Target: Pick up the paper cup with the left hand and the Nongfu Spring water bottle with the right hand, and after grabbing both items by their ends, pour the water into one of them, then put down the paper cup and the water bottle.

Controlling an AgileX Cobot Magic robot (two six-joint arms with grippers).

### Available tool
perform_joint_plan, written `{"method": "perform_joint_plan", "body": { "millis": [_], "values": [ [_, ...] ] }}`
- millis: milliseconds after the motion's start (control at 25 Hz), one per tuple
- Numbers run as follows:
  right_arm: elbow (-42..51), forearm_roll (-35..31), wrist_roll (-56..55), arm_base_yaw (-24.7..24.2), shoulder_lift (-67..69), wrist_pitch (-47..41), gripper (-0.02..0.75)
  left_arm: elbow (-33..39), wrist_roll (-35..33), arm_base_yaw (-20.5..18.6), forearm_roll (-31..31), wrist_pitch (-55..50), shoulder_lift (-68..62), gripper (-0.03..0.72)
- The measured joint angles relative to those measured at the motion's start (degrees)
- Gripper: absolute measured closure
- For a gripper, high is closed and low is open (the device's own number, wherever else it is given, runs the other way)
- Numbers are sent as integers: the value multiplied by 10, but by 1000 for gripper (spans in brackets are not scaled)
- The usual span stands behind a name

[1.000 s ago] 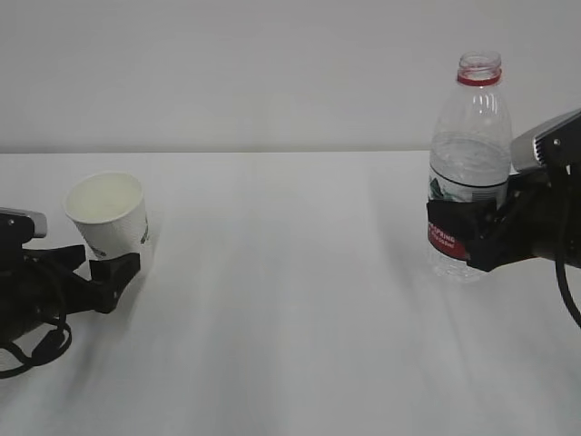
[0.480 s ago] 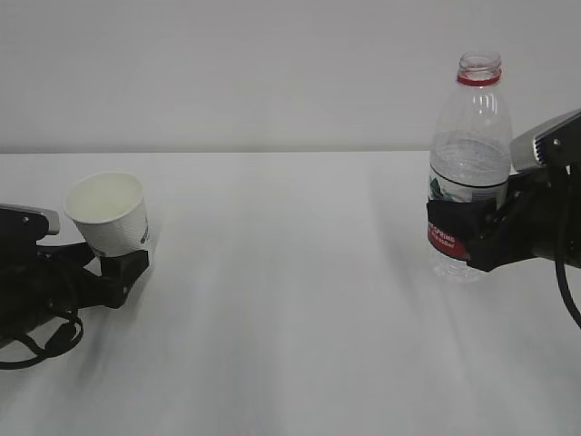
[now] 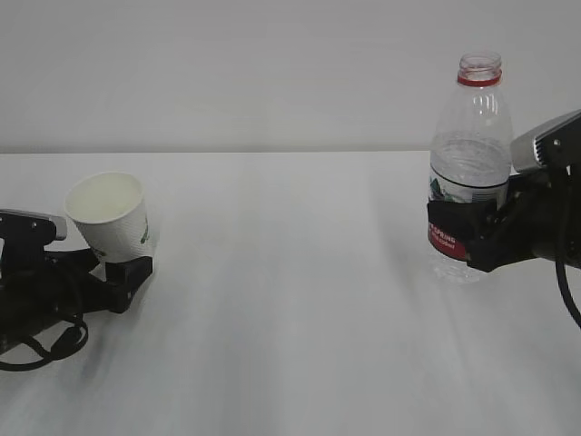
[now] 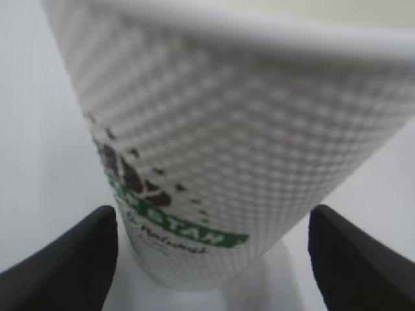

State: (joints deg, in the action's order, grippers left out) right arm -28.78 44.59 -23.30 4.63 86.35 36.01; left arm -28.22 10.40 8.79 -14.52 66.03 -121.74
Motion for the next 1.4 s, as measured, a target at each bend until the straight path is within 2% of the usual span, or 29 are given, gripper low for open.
{"method": "perform_joint_plan", "body": {
  "millis": [800,1160,1400],
  "values": [
    [0,0,0,0,0,0,276,-43,0,0,4,0,-2,-1],
    [0,0,0,0,0,-4,276,-45,0,0,7,0,-2,98],
    [0,0,0,0,0,-6,276,-45,0,0,7,0,-2,111]
  ]
}}
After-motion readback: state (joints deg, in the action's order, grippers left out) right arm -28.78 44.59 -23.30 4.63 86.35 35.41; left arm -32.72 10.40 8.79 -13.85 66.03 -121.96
